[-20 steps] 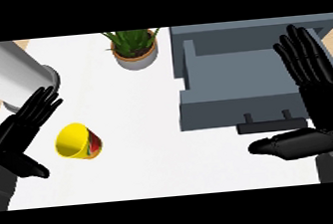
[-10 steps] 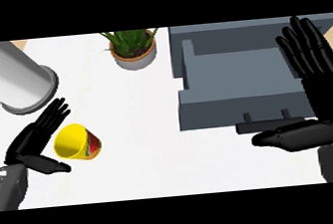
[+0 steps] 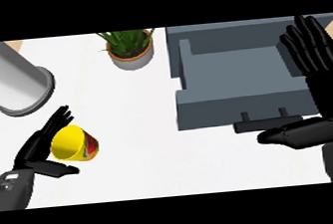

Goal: Pick up the cup, place it into the drawer and close the drawer

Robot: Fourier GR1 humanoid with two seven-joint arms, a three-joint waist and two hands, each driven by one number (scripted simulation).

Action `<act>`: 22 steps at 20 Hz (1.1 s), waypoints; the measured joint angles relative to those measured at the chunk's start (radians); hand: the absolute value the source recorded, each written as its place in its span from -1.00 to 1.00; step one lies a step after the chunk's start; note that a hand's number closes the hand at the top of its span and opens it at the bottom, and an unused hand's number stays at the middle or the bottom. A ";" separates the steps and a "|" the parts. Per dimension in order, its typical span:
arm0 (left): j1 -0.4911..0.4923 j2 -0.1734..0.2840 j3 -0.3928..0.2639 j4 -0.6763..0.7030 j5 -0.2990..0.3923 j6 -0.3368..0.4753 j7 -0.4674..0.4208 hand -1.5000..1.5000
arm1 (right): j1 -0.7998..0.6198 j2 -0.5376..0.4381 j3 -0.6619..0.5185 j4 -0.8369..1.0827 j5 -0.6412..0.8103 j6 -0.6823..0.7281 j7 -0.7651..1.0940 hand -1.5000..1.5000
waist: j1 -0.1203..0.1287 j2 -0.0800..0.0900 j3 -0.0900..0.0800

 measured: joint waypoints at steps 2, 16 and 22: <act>-0.005 0.000 -0.004 0.023 -0.006 0.008 -0.024 -1.00 | -0.002 -0.008 -0.010 -0.002 -0.009 0.007 0.000 -1.00 | -0.002 0.001 -0.001; -0.051 -0.052 -0.036 0.110 -0.039 0.059 -0.120 -1.00 | -0.034 -0.011 -0.015 0.014 -0.017 0.010 0.014 -1.00 | -0.011 0.007 -0.002; -0.064 -0.080 -0.048 0.131 -0.042 0.050 -0.125 -1.00 | -0.041 -0.019 -0.018 0.011 -0.023 0.016 0.027 -1.00 | -0.015 0.007 -0.003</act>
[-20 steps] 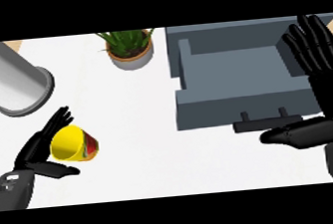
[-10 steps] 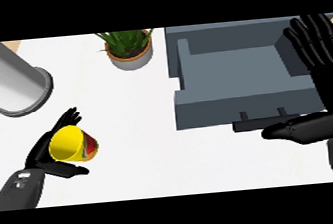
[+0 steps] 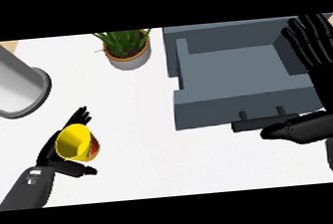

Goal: Pick up the cup, place it into the drawer and close the drawer

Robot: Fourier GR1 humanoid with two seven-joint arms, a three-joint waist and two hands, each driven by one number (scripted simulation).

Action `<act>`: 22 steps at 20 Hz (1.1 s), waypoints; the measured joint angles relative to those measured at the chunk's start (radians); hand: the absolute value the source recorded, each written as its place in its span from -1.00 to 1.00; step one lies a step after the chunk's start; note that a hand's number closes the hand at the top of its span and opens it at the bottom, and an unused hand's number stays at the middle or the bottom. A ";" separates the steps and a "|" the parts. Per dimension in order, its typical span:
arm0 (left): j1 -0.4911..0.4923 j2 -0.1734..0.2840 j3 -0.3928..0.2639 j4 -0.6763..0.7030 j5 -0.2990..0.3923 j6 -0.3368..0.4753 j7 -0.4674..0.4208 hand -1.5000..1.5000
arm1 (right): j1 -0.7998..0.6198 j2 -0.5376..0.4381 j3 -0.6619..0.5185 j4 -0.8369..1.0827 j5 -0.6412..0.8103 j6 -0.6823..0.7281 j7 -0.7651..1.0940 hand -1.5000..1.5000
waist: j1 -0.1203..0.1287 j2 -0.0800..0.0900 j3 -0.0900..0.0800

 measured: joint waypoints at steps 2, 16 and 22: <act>-0.008 -0.014 -0.004 -0.001 0.004 -0.017 0.007 1.00 | -0.003 -0.002 -0.005 0.007 0.001 -0.001 -0.002 -1.00 | 0.001 0.000 0.000; 0.003 -0.076 0.085 -0.081 0.071 0.214 -0.125 1.00 | -0.005 -0.021 -0.024 0.027 0.000 0.009 -0.004 -1.00 | 0.015 -0.005 0.001; 0.001 -0.164 0.231 -0.110 0.199 0.362 -0.156 1.00 | 0.007 -0.020 -0.031 0.027 0.002 0.007 -0.011 -1.00 | 0.029 -0.010 0.003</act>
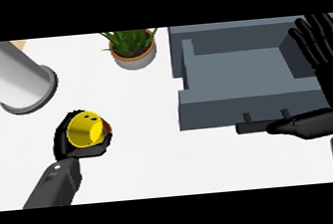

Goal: Pick up the cup, place it into the drawer and close the drawer

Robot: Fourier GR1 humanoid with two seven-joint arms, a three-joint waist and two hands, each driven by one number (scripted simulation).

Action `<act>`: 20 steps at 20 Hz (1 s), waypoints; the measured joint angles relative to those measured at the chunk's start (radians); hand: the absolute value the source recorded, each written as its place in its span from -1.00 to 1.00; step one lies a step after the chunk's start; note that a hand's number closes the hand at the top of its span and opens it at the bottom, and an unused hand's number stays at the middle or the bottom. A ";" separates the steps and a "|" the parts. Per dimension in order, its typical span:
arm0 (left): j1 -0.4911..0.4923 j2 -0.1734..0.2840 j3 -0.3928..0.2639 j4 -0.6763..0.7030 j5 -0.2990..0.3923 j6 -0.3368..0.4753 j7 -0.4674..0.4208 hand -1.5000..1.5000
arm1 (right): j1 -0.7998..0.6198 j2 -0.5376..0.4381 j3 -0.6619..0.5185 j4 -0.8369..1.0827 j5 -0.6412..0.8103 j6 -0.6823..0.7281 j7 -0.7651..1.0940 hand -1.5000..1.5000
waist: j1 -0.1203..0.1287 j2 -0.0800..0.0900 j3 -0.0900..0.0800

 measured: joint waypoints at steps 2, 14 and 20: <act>-0.022 -0.008 0.010 -0.016 0.018 -0.009 0.005 1.00 | 0.000 -0.002 -0.003 -0.013 -0.004 -0.004 0.017 -1.00 | 0.001 -0.002 0.001; -0.205 -0.100 -0.086 -0.277 0.016 -0.001 0.204 1.00 | 0.035 -0.007 -0.018 -0.019 0.007 0.000 0.000 -1.00 | 0.022 -0.014 0.004; -0.324 -0.142 -0.150 -0.418 0.025 0.072 0.420 1.00 | 0.030 0.001 -0.018 0.016 0.026 -0.003 -0.034 -1.00 | 0.020 -0.014 0.004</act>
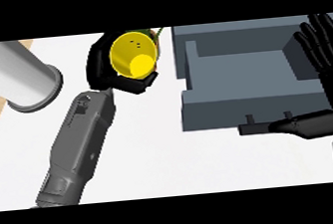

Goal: Pick up the cup, place it into the drawer and close the drawer

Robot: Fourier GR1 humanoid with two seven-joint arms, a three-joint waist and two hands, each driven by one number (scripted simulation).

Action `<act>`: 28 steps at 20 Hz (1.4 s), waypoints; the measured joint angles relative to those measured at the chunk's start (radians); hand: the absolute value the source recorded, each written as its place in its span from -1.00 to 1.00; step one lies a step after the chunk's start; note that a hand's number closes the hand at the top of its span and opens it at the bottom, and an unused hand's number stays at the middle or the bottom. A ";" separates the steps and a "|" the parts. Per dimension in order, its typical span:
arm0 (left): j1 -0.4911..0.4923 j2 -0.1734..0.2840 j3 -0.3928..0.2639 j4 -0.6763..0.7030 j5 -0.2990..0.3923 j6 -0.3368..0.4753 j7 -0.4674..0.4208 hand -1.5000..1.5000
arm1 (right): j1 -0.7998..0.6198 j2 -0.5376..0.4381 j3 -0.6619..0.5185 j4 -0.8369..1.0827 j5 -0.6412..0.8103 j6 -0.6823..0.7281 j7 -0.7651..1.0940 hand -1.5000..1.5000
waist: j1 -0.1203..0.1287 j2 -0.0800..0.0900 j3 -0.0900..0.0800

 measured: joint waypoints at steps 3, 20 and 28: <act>-0.066 -0.011 -0.049 -0.058 0.010 0.072 0.116 1.00 | 0.010 0.002 0.000 -0.003 0.005 -0.001 -0.003 -1.00 | -0.004 0.000 0.000; -0.491 -0.021 -0.252 0.326 0.117 0.368 0.396 1.00 | -0.058 -0.008 0.000 0.036 -0.022 0.029 -0.013 -1.00 | -0.083 0.022 0.001; -0.511 -0.022 -0.390 0.458 0.164 0.304 0.453 1.00 | -0.080 0.008 0.032 0.035 -0.023 0.043 -0.022 -1.00 | -0.147 0.039 0.001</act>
